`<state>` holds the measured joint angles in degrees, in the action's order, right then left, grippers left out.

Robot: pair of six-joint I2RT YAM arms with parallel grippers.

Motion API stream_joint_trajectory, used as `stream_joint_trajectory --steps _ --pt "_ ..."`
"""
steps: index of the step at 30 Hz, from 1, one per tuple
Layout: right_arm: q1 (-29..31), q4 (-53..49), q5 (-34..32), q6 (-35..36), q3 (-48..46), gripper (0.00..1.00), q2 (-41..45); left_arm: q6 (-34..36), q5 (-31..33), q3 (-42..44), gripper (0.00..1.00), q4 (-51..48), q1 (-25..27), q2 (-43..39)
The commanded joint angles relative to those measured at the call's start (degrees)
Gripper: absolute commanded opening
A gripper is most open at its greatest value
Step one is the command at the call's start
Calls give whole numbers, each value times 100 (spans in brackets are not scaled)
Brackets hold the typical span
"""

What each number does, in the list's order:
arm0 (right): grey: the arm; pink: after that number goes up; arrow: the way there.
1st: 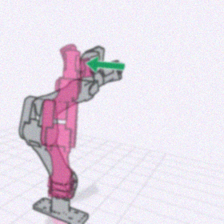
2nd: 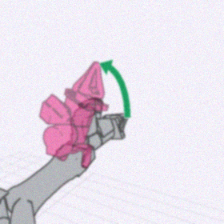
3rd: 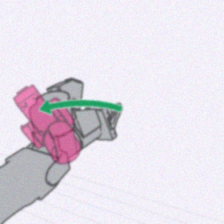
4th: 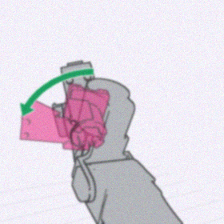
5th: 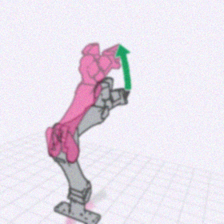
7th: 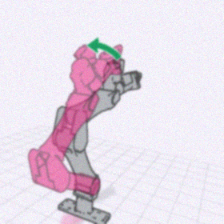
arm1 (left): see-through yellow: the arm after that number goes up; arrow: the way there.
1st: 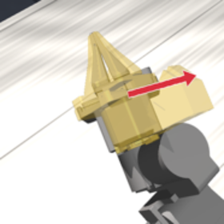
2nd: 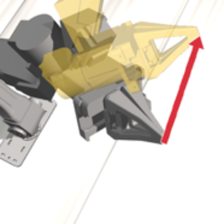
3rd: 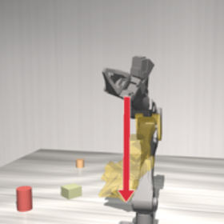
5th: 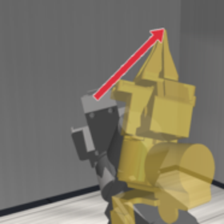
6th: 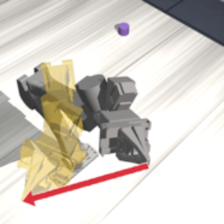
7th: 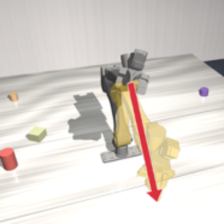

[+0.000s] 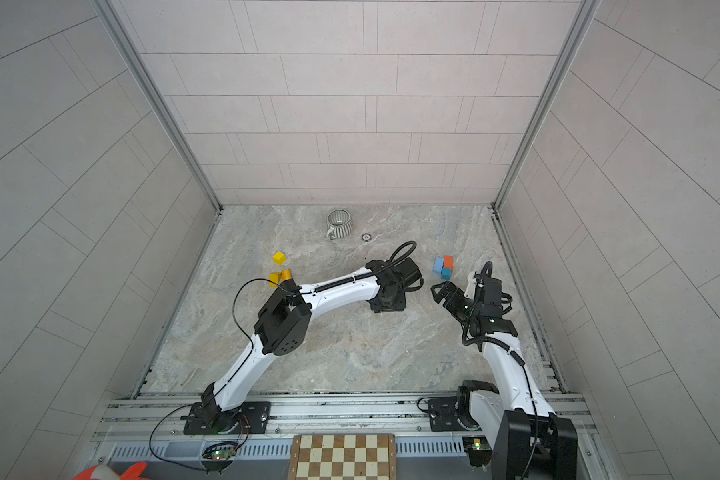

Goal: Build the wood block tower
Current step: 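Lower the pine cube beside the R cube and open the left gripper, then raise the left gripper away while the right gripper moves toward the cubes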

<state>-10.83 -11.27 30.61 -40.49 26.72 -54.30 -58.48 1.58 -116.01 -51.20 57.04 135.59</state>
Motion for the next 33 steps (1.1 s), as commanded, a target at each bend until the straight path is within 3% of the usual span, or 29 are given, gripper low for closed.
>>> stream_joint_trajectory --steps 1,7,11,16,22,28,33 --pt "-16 46 11 44 -78 98 75 38 98 -142 50 -168 -1 94" --pt "-16 -43 -16 107 -76 96 87 106 181 -109 55 -243 18 -224" --pt "-16 -84 -3 98 -83 89 95 208 357 42 59 -303 13 -646" --pt "-16 -136 59 106 -115 66 180 310 536 491 62 -267 9 -1300" --pt "15 -221 188 272 -202 20 206 389 496 1577 63 154 -128 -2194" --pt "316 -290 305 486 -146 6 -127 517 466 2912 63 677 -387 -3122" --pt "923 -133 52 523 -85 4 -566 600 338 4000 63 1294 -694 -3722"
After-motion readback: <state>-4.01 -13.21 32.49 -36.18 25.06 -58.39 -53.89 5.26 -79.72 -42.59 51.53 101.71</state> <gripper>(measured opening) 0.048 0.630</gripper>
